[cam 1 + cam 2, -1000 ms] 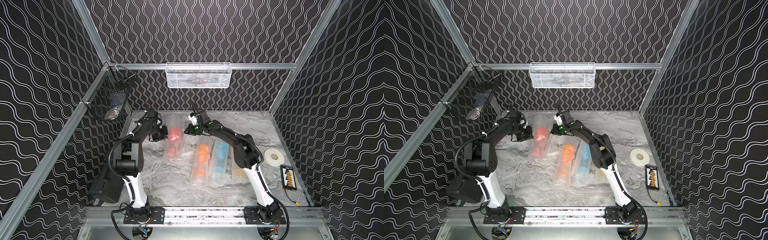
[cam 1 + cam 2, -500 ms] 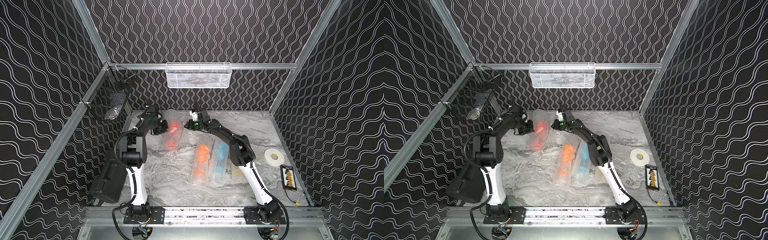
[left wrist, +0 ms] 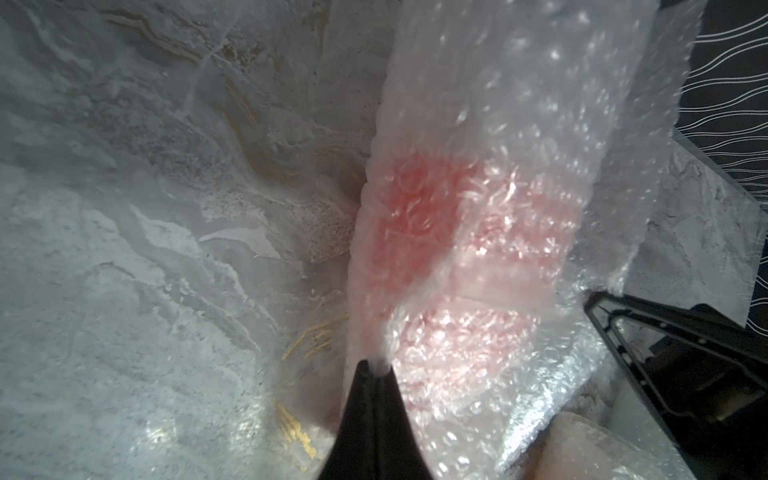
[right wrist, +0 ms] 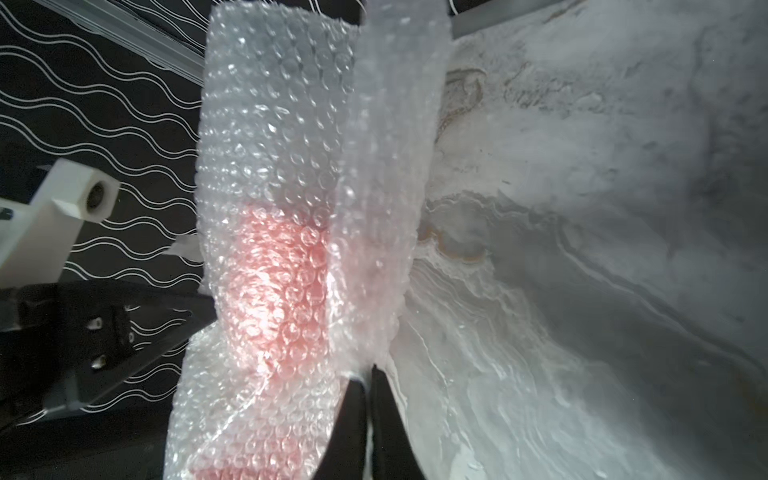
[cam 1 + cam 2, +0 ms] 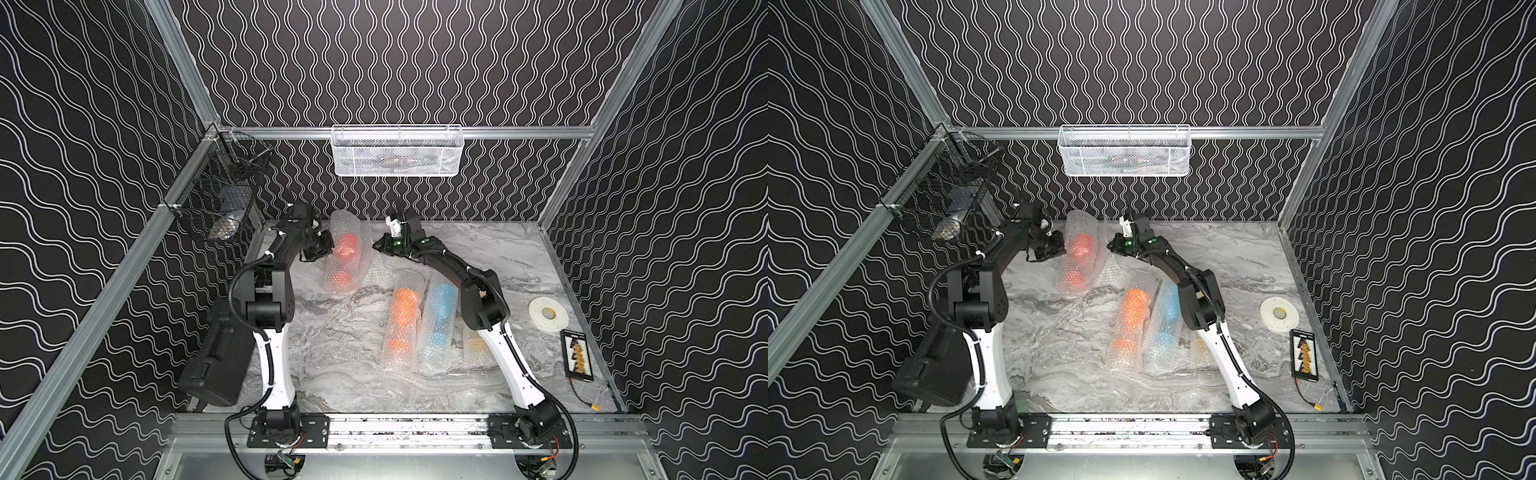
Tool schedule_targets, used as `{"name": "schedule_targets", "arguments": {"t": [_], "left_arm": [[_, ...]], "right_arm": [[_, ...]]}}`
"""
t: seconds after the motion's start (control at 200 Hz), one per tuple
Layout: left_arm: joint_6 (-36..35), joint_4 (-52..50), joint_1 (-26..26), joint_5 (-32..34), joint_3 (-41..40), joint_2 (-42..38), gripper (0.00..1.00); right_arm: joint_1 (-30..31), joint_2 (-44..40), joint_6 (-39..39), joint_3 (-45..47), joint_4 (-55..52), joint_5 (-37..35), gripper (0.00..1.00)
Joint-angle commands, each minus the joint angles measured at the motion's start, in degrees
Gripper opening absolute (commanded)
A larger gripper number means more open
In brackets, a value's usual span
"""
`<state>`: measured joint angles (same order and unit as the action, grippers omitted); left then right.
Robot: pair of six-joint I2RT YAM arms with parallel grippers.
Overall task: Unpack wine glasses from bubble wrap
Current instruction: Move the bubble wrap to the center of the board.
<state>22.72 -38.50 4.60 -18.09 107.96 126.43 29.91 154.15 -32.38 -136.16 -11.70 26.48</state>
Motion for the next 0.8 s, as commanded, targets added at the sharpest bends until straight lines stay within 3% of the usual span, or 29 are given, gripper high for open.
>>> {"name": "schedule_targets", "arguments": {"t": [0.0, 0.18, 0.305, 0.671, 0.796], "left_arm": [[-0.6, -1.0, 0.1, -0.5, 0.5, -0.7, 0.07], [-1.5, -1.3, 0.3, 0.7, -1.2, -5.4, 0.18], [-1.6, -1.6, 0.3, -0.1, -1.9, -8.1, 0.23], [-3.2, -1.5, 0.0, -2.7, -10.1, -15.0, 0.27], [-4.8, -3.1, -1.4, -0.8, -11.1, -15.8, 0.27]], "right_arm": [[-0.1, -1.4, -0.1, 0.1, 1.4, 0.4, 0.09], [0.0, -2.2, -0.4, 0.7, 1.4, 0.4, 0.11], [0.0, -2.8, -0.4, 1.4, 1.2, 0.5, 0.19], [-0.3, -5.6, 0.5, 3.3, -1.2, 1.3, 0.34], [-0.5, -7.5, 1.1, 6.2, -1.6, 1.7, 0.38]]}}
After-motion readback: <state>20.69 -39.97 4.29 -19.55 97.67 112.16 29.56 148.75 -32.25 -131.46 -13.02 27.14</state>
